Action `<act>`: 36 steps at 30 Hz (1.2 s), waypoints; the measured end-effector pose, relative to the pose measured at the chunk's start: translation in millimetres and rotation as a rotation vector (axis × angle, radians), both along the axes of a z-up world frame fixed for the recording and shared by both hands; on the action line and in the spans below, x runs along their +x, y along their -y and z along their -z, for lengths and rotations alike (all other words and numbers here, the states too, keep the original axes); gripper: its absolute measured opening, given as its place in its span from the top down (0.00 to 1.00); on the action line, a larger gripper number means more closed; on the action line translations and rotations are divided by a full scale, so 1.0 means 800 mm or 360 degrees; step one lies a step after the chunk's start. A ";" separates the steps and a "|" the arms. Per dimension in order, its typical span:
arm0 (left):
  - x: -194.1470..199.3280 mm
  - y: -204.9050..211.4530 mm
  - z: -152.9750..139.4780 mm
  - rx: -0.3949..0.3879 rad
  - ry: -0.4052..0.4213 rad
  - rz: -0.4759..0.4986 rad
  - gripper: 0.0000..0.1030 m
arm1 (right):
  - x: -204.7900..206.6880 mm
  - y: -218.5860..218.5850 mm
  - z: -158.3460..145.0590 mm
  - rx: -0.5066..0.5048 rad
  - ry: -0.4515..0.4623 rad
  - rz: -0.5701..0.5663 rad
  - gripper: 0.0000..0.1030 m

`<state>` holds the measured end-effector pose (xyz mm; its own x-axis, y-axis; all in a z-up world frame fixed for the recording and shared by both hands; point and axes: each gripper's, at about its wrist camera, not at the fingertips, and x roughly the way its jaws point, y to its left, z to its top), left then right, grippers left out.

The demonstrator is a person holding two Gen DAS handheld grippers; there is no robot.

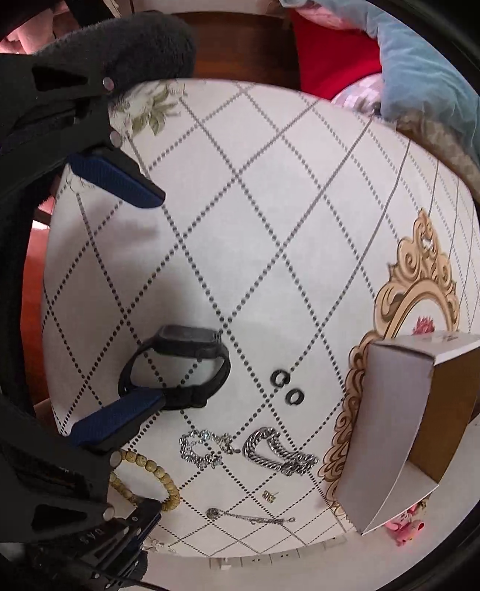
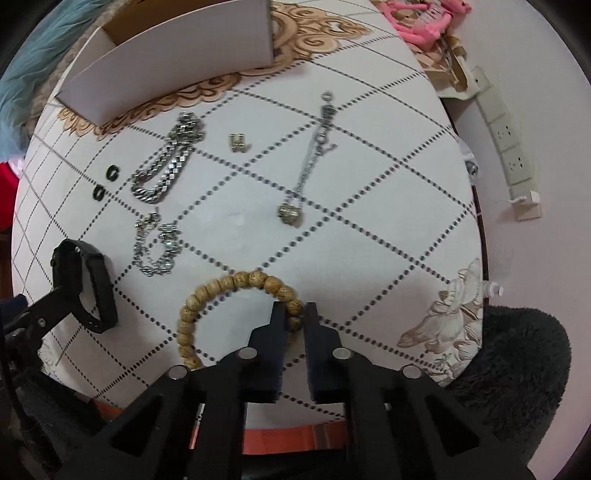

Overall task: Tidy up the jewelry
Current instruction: 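Grasp the beaded bracelet with the right tool while the left tool grasps the black watch, then carry the bracelet into the box with the right tool while the left tool drops the watch in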

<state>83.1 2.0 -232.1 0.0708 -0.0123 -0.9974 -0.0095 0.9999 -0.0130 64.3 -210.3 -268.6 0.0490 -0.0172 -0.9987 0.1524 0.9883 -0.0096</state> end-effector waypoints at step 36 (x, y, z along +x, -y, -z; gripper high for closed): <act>0.024 0.034 -0.093 -0.0159 0.0339 0.0214 0.90 | 0.026 0.031 -0.119 0.0351 0.0404 0.0034 0.91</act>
